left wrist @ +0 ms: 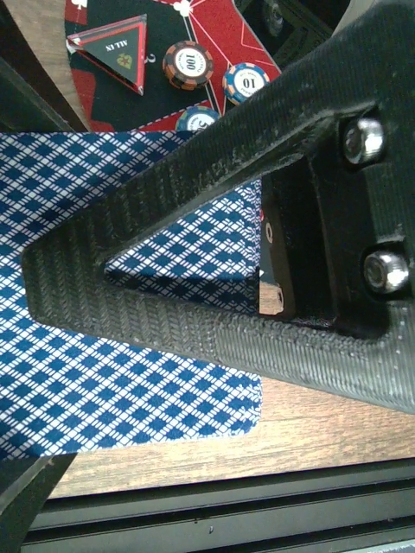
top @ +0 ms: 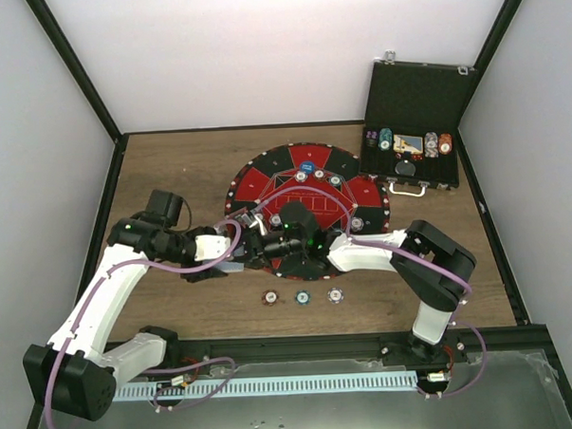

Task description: Distribute texas hold em gaming equipment

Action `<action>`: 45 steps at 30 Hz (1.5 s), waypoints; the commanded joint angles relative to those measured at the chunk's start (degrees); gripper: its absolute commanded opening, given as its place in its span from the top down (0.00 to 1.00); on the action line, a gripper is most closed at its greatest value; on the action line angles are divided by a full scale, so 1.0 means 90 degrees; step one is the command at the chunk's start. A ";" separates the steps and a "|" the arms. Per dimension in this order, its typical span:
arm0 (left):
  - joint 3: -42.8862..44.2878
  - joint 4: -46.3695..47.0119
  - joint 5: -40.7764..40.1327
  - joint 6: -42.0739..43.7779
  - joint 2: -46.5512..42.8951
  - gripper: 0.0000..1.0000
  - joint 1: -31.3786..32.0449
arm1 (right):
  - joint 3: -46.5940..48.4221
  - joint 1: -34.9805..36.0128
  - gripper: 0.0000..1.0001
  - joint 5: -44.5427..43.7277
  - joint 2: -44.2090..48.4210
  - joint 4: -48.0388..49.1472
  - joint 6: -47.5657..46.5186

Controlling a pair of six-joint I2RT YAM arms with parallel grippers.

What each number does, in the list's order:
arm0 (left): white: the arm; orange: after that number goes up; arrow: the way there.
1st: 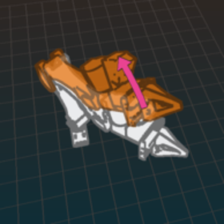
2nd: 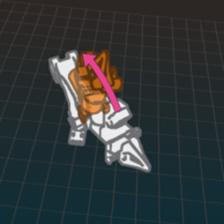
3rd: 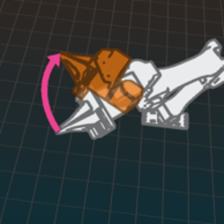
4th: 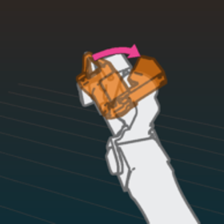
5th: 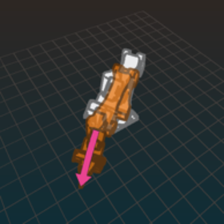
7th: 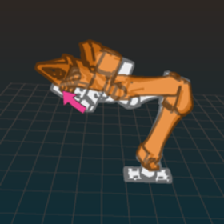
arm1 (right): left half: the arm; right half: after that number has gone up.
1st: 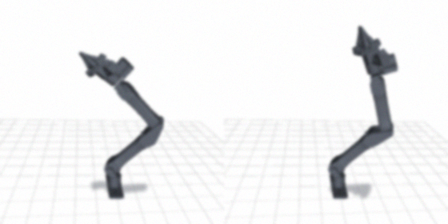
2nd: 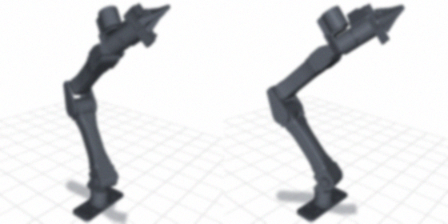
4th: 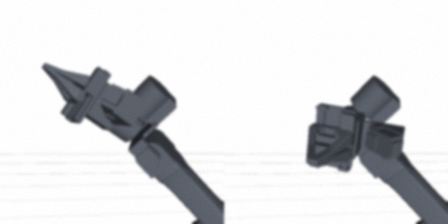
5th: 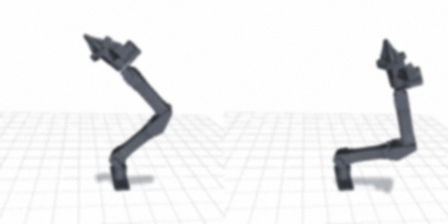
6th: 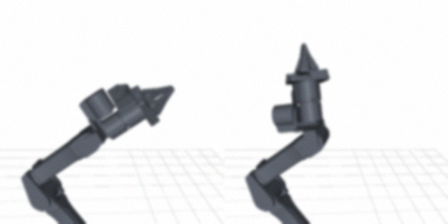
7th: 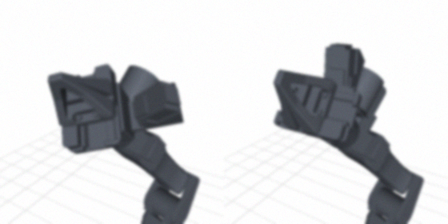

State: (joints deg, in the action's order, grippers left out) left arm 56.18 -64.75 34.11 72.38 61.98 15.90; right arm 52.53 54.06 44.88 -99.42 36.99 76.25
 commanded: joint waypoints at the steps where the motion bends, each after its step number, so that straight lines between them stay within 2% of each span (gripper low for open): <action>1: 0.0140 -0.0215 0.0392 0.0093 0.0010 0.35 -0.0058 | -0.0055 0.0065 0.93 0.0137 0.0243 0.0316 -0.0130; 4: 0.0103 -0.0282 0.0410 0.0092 0.0004 0.34 -0.0060 | -0.0075 0.0056 0.93 0.0125 0.0272 0.0304 -0.0142; 9: 0.0016 -0.0285 0.0406 0.0095 -0.0109 0.27 -0.0058 | -0.0066 0.0056 0.93 0.0135 0.0275 0.0323 -0.0142; 13: -0.0002 -0.0355 0.0405 0.0130 -0.0096 0.27 -0.0058 | -0.0071 0.0055 0.93 0.0149 0.0284 0.0315 -0.0151; 18: 0.0022 -0.0412 0.0409 0.0150 -0.0060 0.32 -0.0068 | -0.0076 0.0049 0.93 0.0140 0.0297 0.0274 -0.0171; 26: -0.0051 -0.0398 0.0400 0.0236 0.0005 0.53 -0.0072 | 0.0009 0.0055 0.91 0.0167 0.0222 0.0325 -0.0124; 33: -0.0217 -0.0353 0.0313 0.0258 -0.0018 0.63 -0.0067 | 0.0149 0.0061 0.90 0.0227 0.0163 0.0479 -0.0025; 36: -0.0266 -0.0289 0.0242 0.0225 -0.0010 0.73 -0.0063 | 0.0196 0.0063 0.89 0.0238 0.0163 0.0500 -0.0001; 39: -0.0263 -0.0286 0.0200 0.0191 0.0008 0.81 -0.0072 | 0.0198 0.0066 0.81 0.0242 0.0168 0.0471 -0.0019; 41: -0.0248 -0.0267 0.0182 0.0140 0.0025 0.93 -0.0067 | 0.0175 0.0065 0.78 0.0232 0.0176 0.0404 -0.0057; 45: -0.0265 -0.0223 0.0135 0.0014 0.0030 0.96 -0.0067 | 0.0080 0.0061 0.71 0.0194 0.0192 0.0408 -0.0064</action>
State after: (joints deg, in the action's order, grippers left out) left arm 55.00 -65.67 35.83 72.20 61.78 15.42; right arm 51.48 54.22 45.41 -98.80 36.38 75.90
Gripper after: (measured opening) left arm 0.671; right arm 0.255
